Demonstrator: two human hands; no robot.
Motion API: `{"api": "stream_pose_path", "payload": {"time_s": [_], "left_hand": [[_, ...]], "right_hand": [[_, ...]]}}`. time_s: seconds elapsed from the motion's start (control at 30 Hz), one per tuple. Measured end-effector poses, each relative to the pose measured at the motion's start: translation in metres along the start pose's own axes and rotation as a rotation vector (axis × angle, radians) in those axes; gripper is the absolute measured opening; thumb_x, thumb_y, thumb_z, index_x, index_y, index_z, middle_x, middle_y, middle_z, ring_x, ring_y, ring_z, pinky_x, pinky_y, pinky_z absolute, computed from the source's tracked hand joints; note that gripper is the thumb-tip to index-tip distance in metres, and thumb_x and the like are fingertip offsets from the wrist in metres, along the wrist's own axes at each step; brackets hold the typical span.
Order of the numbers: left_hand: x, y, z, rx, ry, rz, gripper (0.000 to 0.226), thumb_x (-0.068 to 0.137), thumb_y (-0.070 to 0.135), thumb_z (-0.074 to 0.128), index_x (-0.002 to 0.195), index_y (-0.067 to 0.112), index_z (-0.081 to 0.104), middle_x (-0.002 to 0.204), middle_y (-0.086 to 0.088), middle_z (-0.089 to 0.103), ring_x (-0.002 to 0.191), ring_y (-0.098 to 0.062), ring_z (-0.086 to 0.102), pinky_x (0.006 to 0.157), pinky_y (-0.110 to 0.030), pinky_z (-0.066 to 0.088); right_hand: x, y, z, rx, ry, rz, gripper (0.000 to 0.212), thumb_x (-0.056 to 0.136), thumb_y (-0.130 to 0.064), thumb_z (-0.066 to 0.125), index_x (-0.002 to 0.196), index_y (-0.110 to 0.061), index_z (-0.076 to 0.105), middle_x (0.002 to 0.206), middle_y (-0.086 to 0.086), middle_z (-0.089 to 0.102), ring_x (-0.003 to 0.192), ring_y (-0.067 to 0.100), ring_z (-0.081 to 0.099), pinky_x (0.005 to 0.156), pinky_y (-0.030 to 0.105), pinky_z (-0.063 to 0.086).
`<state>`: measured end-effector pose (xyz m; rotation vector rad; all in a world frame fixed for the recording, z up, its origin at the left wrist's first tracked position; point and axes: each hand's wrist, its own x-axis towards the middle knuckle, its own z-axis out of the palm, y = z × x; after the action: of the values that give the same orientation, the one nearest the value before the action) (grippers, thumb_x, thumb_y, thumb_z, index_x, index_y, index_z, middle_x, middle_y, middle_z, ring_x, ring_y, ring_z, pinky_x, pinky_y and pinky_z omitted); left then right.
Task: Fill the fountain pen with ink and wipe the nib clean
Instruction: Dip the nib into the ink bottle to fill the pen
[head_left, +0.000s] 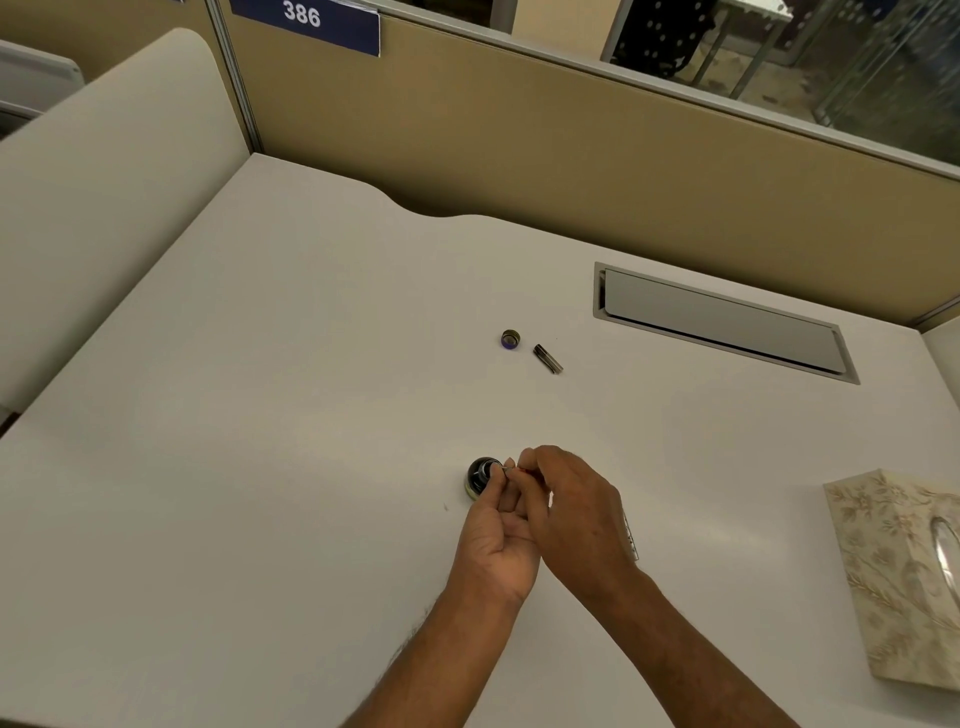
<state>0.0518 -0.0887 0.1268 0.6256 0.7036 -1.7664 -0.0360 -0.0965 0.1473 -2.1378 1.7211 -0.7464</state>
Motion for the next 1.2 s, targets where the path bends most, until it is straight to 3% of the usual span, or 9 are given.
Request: {"api": "stream_pose_path", "payload": {"time_s": [0.5,0.77,0.93,1.07,1.2], "left_hand": [[-0.007,0.001,0.005,-0.007,0.009,-0.017,0.026,0.103,0.02,0.055,0.1,-0.002,0.068,0.073,-0.017,0.077,0.058,-0.024,0.077,0.039,-0.025,0.055],[-0.007,-0.002,0.001,0.057,0.003,0.016,0.025,0.103,0.019,0.056,0.099,-0.002,0.071,0.081,-0.018,0.08,0.069,-0.028,0.08,0.052,-0.035,0.063],[-0.009,0.0,-0.003,0.087,-0.036,0.007,0.025,0.101,0.018,0.058,0.107,-0.003,0.07,0.092,-0.02,0.079,0.079,-0.031,0.08,0.06,-0.038,0.065],[-0.009,0.0,-0.005,0.097,-0.051,0.031,0.026,0.102,0.019,0.056,0.1,-0.003,0.07,0.093,-0.022,0.08,0.079,-0.031,0.08,0.062,-0.04,0.066],[-0.008,0.001,-0.009,0.099,-0.056,0.025,0.034,0.106,0.021,0.048,0.106,-0.006,0.068,0.097,-0.024,0.079,0.082,-0.032,0.08,0.074,-0.042,0.064]], "right_hand": [[0.002,0.0,0.004,-0.019,0.021,0.0,0.014,0.094,-0.024,0.066,0.081,-0.02,0.062,0.075,-0.008,0.066,0.067,0.011,0.059,0.057,0.033,0.053],[-0.003,0.002,0.004,-0.002,0.02,0.023,0.015,0.095,-0.025,0.066,0.081,-0.021,0.061,0.075,-0.009,0.065,0.068,0.01,0.059,0.057,0.037,0.054],[-0.007,-0.001,0.001,0.026,0.041,0.036,0.013,0.095,-0.023,0.068,0.083,-0.021,0.062,0.077,-0.012,0.065,0.07,0.009,0.061,0.06,0.034,0.055],[-0.009,-0.002,-0.003,0.069,0.068,0.058,0.009,0.094,-0.02,0.069,0.086,-0.02,0.065,0.078,-0.011,0.068,0.072,0.009,0.063,0.062,0.032,0.056],[-0.012,-0.003,-0.007,0.139,0.065,0.104,0.006,0.095,-0.023,0.068,0.089,-0.022,0.068,0.081,-0.014,0.07,0.076,0.007,0.066,0.066,0.028,0.055]]}}
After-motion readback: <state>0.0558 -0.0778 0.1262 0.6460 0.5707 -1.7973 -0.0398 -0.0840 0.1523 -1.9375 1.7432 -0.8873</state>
